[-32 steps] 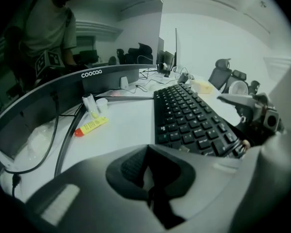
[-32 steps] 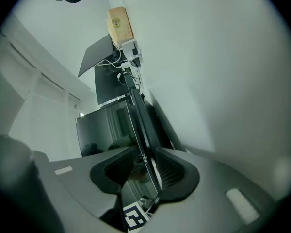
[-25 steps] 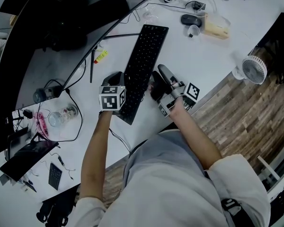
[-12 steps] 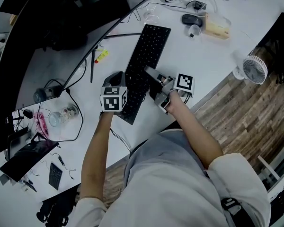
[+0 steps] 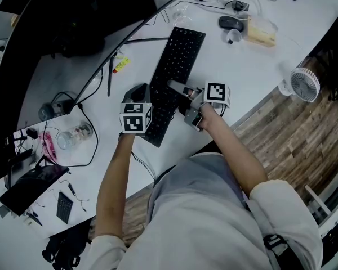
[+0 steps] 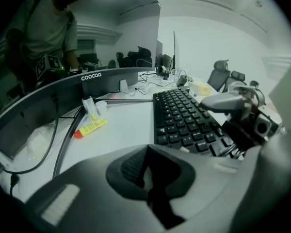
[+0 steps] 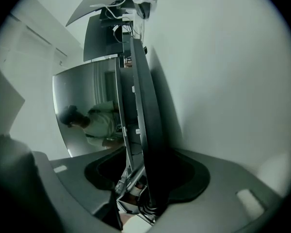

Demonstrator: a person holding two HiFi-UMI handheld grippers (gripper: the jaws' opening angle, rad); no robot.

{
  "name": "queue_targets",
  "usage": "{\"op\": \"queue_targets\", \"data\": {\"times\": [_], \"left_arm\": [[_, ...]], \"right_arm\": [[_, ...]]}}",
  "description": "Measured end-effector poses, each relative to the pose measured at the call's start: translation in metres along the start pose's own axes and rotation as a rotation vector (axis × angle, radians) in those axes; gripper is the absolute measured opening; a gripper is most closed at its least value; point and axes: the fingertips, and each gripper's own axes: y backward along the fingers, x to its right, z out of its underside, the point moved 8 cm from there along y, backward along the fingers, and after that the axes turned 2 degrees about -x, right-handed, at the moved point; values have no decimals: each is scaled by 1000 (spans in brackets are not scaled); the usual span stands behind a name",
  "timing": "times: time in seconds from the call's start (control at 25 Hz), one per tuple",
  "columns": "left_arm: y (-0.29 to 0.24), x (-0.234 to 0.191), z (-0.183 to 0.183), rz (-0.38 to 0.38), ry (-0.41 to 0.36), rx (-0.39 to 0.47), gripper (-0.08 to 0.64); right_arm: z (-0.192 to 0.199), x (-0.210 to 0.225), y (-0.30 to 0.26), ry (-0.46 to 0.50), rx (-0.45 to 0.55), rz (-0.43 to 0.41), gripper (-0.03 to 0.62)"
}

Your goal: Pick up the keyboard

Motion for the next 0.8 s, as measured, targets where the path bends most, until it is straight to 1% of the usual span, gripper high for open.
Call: {"op": "queue_targets", "data": {"times": [0.08,0.12,0.28,0.44,0.48,0.56,0.64,0.72,0.8], "left_arm": [[0,0,0,-4,0,2,0],[-1,1,0,-7,-4,2,0],[-1,2,0,-11,-14,0,0],[-1,2,1,-12,-3,3,0],[-1,2,1,-13,-3,2,0],[0,2,1,-20,-7,-4,0],[-1,3,0,-30,-9,-16,0],[-1,3,0,-28,3,-21,0],[0,3,1,-24,19,-22,0]], "right_arm": [[-1,0,-4,41,-31,27,239],[-2,0,-5,56,-43,44,219],[-2,2,-8,77,-77,108,157],[-3,3,-13,134,-121,180,87],[-3,3,-13,141,-128,188,87],[-2,2,-13,151,-129,181,84],[-1,1,-13,167,-115,151,84],[-1,0,-12,193,-99,133,80],[0,0,-11,217,-94,136,80]]}}
